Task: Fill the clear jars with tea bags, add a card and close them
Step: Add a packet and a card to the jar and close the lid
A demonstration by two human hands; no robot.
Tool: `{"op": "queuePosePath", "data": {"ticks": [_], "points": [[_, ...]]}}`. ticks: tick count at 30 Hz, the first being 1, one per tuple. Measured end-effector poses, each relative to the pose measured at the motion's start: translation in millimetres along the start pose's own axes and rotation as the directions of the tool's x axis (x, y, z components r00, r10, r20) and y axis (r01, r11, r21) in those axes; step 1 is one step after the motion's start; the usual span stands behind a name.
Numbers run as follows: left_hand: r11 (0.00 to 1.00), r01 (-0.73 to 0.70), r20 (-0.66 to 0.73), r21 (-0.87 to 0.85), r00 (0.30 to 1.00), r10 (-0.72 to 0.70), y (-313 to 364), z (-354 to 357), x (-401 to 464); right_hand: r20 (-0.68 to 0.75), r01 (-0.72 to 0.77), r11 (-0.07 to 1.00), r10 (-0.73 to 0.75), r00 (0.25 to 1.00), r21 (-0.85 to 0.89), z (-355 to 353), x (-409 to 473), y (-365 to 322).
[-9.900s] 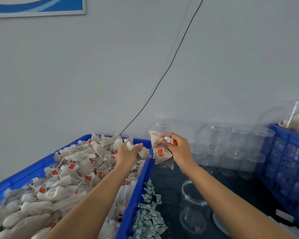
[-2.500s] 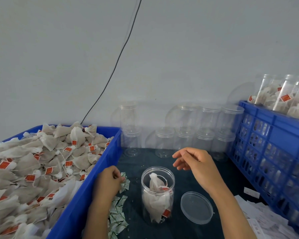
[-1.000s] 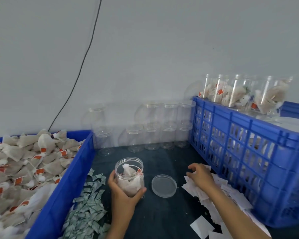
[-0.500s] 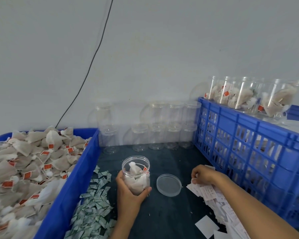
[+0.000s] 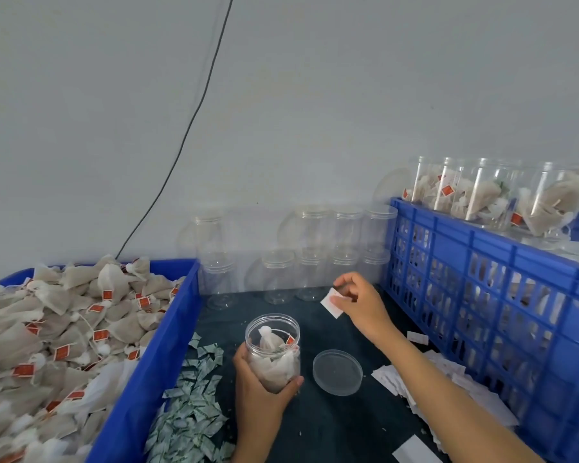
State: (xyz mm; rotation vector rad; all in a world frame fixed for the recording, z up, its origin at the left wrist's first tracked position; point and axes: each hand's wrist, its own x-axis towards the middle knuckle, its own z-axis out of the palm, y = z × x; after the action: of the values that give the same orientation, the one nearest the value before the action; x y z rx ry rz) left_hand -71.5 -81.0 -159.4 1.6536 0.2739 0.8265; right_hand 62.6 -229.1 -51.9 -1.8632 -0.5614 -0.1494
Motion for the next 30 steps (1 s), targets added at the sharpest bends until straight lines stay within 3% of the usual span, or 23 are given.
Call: {"op": "queuePosePath", "data": {"ticks": [5,9,14,17,20,23,25,26,28,30], "points": [[0.999,-0.035,-0.013,0.009,0.999,0.035,0,0,0,0.092,0.129,0.971,-0.15,0.984,0.204,25,-8,-53],[1.0,-0.021,-0.018,-0.004,1.0,0.021,2,0,0,0.237,0.291,0.955,-0.268,0.934,-0.064,42,-13,-66],[1.0,-0.004,-0.025,-0.01,1.0,0.004,3,0,-1,0.544,0.391,0.89,-0.212,0.812,-0.236,56,-19,-63],[1.0,0.003,-0.025,-0.008,1.0,-0.004,2,0,0,0.643,0.408,0.866,-0.141,0.753,-0.288,60,-22,-66],[1.0,-0.006,-0.032,-0.007,0.999,0.006,0,0,0,0.593,0.432,0.857,-0.199,0.78,-0.281,54,-18,-61],[1.0,-0.017,-0.042,-0.008,0.999,0.017,2,-2,-2,0.266,0.318,0.942,-0.28,0.922,-0.109,45,-24,-42],[0.999,-0.048,-0.054,-0.009,0.997,0.048,5,-2,-4,0.066,0.193,0.975,-0.186,0.98,-0.108,40,-30,-17],[0.998,-0.065,-0.062,-0.015,0.996,0.064,7,-2,-4,0.034,0.108,0.977,-0.104,0.994,-0.184,38,-33,-2],[0.996,-0.086,-0.075,-0.037,0.994,0.083,9,-2,-4,0.093,-0.096,0.916,0.143,0.985,-0.39,35,-42,29],[0.994,-0.098,-0.08,-0.057,0.992,0.094,10,-1,-4,0.197,-0.148,0.817,0.303,0.932,-0.557,35,-54,56]]}}
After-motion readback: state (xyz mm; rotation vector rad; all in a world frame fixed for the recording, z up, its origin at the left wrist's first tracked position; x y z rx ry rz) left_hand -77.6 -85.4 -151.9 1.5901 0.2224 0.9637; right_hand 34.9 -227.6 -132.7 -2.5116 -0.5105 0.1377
